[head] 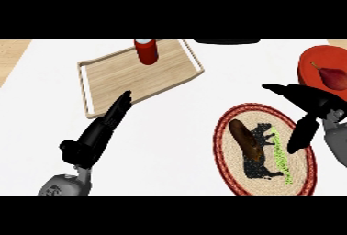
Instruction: Pick the pear from the placemat and place it in the bowl
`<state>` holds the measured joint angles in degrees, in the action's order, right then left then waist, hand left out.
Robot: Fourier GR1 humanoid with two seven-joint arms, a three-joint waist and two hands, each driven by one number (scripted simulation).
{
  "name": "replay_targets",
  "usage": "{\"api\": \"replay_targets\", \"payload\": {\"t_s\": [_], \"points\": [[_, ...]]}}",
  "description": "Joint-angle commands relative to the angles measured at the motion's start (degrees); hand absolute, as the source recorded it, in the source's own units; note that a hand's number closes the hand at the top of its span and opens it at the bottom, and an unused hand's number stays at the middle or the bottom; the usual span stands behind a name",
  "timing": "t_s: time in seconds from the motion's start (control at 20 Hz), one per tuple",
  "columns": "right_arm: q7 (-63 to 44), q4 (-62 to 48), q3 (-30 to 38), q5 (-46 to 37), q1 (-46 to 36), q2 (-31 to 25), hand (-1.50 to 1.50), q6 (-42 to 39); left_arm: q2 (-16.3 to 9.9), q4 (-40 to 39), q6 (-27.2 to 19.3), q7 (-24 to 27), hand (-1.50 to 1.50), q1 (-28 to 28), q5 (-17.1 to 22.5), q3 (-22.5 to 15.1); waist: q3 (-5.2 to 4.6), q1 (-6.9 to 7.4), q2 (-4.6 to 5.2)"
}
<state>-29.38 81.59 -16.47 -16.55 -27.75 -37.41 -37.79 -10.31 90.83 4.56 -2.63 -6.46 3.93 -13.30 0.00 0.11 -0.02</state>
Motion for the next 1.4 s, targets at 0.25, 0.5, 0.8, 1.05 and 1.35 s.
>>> {"api": "replay_targets", "payload": {"t_s": [0.25,0.5,0.8,1.05,1.35], "points": [[8.5,-12.7,1.2,-12.1,-1.5,4.9,-1.50,3.7,4.0,-6.1,-0.5,3.5,0.00,-2.5,-3.7,0.7,0.01,0.25,0.24],[11.0,-16.1,4.0,-15.5,-1.9,6.9,-1.50,2.0,3.2,-0.4,1.2,-0.8,0.00,0.9,-3.6,1.3,0.00,0.29,0.09],[19.5,-24.1,4.5,-21.3,-0.8,9.0,-1.50,7.7,3.4,-0.9,3.3,-0.9,0.00,-1.0,-2.8,3.6,0.02,0.38,0.15],[24.8,-21.0,6.3,-21.6,0.1,8.2,1.50,6.7,6.8,-2.6,0.7,0.3,0.00,-0.8,-6.6,1.4,0.01,0.07,0.06],[29.8,-28.2,9.5,-25.5,-3.9,9.7,1.50,12.4,4.1,2.7,4.6,-2.5,0.00,1.5,-3.6,4.4,0.02,0.37,0.09]]}}
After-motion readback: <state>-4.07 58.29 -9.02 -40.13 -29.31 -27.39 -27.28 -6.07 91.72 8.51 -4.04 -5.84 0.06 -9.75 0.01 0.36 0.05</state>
